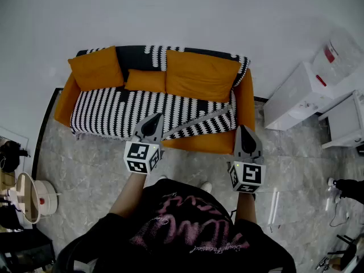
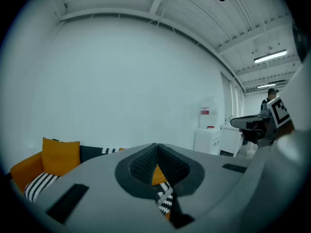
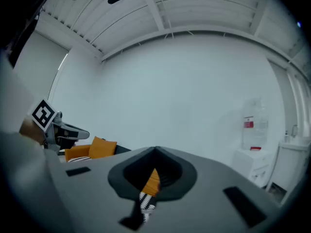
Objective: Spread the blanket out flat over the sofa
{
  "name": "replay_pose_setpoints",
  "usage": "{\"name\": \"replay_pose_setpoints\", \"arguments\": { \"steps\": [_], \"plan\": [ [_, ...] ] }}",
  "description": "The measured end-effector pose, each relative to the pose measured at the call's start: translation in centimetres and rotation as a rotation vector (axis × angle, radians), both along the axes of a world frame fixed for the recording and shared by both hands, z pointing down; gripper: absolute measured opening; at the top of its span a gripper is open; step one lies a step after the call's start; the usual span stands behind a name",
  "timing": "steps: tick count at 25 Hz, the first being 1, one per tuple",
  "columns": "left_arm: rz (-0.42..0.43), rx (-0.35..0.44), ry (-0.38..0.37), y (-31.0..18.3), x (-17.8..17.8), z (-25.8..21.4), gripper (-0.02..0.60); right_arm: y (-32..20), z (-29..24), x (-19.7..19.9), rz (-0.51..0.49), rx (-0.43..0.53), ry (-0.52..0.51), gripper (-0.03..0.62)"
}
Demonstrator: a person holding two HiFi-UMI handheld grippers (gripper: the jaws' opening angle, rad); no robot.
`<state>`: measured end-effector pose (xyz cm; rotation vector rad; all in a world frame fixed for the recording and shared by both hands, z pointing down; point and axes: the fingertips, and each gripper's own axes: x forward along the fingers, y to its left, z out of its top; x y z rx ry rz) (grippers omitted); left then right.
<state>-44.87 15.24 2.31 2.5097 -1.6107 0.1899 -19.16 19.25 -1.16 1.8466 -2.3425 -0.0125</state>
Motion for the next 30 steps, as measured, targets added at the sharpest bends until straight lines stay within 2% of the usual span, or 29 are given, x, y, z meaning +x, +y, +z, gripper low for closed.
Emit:
{"name": "replay_pose_setpoints", "arguments": {
  "steps": [17,30],
  "plan": [
    [-0.007,-0.003,-0.015,0.5,-0.1,-0.1,0.011,-0.2,0.0,-0.3,-0.025,0.004,0.011,0.02],
    [-0.004,-0.006,-0.066,1.3,2.2,0.2,0.011,0.5,0.7,2.2,-0.029,0.017,-0.006,0.021]
  ]
}}
